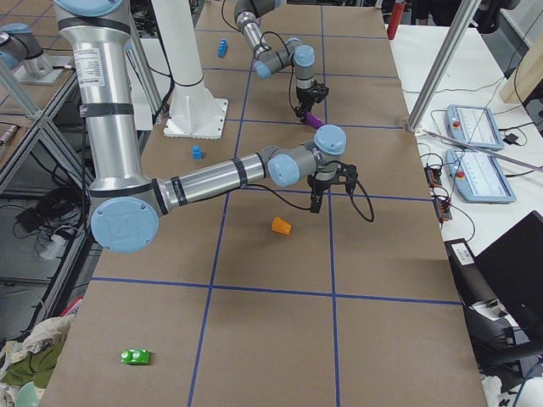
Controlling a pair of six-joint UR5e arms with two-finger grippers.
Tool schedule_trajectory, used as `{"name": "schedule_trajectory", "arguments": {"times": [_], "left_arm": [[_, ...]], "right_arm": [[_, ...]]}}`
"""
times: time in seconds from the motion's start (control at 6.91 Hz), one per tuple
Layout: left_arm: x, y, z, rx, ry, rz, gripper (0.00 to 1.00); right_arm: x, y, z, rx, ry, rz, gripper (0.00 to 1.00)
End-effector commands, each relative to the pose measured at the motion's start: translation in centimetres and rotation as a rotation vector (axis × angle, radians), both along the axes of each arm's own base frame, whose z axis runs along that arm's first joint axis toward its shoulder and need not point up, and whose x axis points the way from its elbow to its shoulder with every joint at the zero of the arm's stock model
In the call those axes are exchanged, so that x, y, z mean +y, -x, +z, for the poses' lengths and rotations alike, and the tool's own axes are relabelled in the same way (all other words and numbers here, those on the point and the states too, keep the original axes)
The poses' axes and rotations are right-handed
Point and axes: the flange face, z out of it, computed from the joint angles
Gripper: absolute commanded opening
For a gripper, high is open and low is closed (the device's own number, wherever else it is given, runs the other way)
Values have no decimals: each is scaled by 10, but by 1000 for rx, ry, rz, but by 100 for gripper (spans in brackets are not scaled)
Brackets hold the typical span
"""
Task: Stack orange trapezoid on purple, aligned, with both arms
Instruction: 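Release the purple block and lift the left gripper while the right gripper approaches, then lower the right gripper and close it on the orange trapezoid block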
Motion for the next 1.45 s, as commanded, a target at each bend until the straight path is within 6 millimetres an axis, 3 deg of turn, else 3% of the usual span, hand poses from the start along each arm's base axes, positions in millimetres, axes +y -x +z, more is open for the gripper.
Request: {"name": "schedule_trajectory", "arguments": {"times": [0.0,0.29,0.43,0.58,0.72,1.01,1.16,1.3], "left_arm": [[-20,24,-8,43,47,11,100],[-58,86,-31,123,89,8,100],[-75,109,-32,120,114,-8,100],[-82,118,-31,117,115,-17,100],[-83,119,-30,116,116,-19,100],[-81,123,-28,119,114,-20,100],[-81,123,-28,119,114,-20,100],[-81,123,-28,119,114,-20,100]], "right_arm": [[1,1,2,3,3,-2,100],[7,31,13,64,10,-23,100],[16,55,10,102,58,21,100],[26,64,16,102,92,51,100],[44,61,40,128,156,70,100],[74,45,68,152,195,75,100],[81,45,70,122,178,97,100],[91,69,70,124,201,99,100]]}}
